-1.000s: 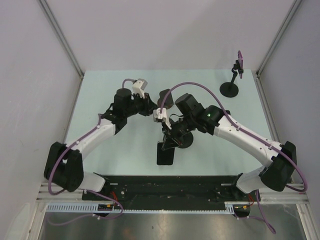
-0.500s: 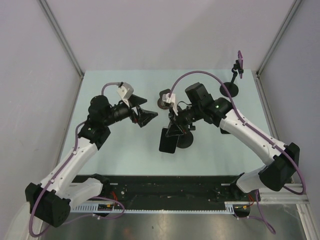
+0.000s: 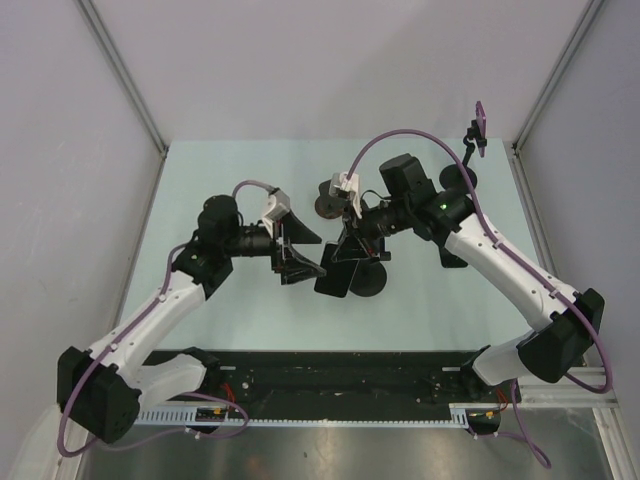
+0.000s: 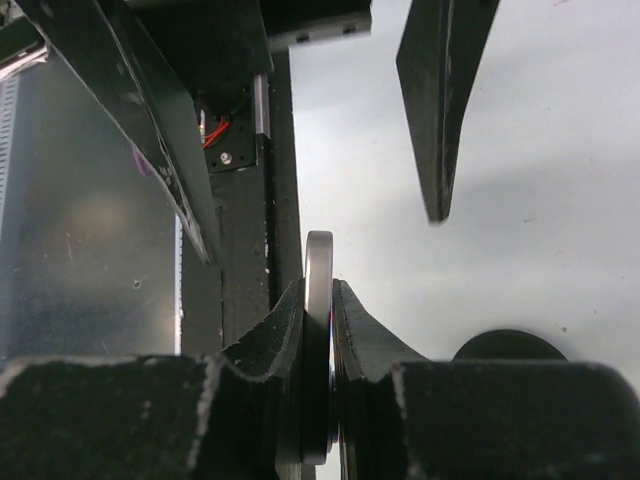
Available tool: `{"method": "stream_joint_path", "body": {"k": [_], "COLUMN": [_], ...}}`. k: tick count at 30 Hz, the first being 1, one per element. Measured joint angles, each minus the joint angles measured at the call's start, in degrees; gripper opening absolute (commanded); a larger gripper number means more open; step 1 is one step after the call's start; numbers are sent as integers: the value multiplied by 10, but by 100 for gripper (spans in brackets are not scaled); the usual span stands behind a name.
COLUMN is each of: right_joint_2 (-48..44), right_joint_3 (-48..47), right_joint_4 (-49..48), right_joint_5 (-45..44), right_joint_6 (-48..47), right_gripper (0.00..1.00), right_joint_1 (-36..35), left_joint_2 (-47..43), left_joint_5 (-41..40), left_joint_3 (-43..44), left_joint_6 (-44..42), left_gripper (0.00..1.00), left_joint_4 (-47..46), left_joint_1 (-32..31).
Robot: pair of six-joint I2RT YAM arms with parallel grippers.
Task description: Remove the phone from the phone stand
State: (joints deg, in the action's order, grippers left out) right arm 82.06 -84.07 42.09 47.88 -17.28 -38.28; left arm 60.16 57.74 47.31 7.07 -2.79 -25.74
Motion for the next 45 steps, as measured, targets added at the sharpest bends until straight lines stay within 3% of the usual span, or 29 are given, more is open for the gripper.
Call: {"method": "stream_joint_path", "body": {"k": [12, 15, 16, 17, 20, 21, 26, 29, 32, 38, 45], "right_joint_2": [0, 0, 0, 0, 0, 0, -9, -28, -52, -111, -109], "right_joint_3": [-1, -1, -1, -1, -1, -1, -2, -2, -2, 21, 34], "right_joint_4": [-19, -19, -19, -21, -24, -26, -40, -51, -66, -146, -191], "right_joint_5": [22, 24, 25, 21, 9, 7, -12, -30, -56, -189, -424], "right_joint_6": [21, 23, 23, 22, 23, 25, 41, 55, 75, 140, 196], "right_gripper": [0, 0, 0, 2, 19, 30, 55, 83, 98, 100, 100], "right_joint_1": [-6, -11, -13, -13, -11, -11, -10, -8, -7, -18, -114], "left_joint_2": [73, 80, 82, 82, 82, 82, 82, 82, 82, 70, 47], "left_joint_5": [40, 40, 40, 43, 44, 46, 21, -4, -40, -153, -330], "left_joint_3": [1, 7, 10, 12, 20, 21, 22, 22, 22, 22, 22], "left_joint_6": [7, 9, 10, 11, 14, 12, 10, 14, 20, 51, 163], "left_gripper": [59, 39, 28, 22, 4, 1, 0, 0, 0, 0, 0], "left_joint_4": [4, 5, 5, 6, 6, 6, 4, 5, 6, 5, -10], "left_joint_1": [-41, -49, -49, -50, -53, -53, -54, -54, -54, -54, -54]}}
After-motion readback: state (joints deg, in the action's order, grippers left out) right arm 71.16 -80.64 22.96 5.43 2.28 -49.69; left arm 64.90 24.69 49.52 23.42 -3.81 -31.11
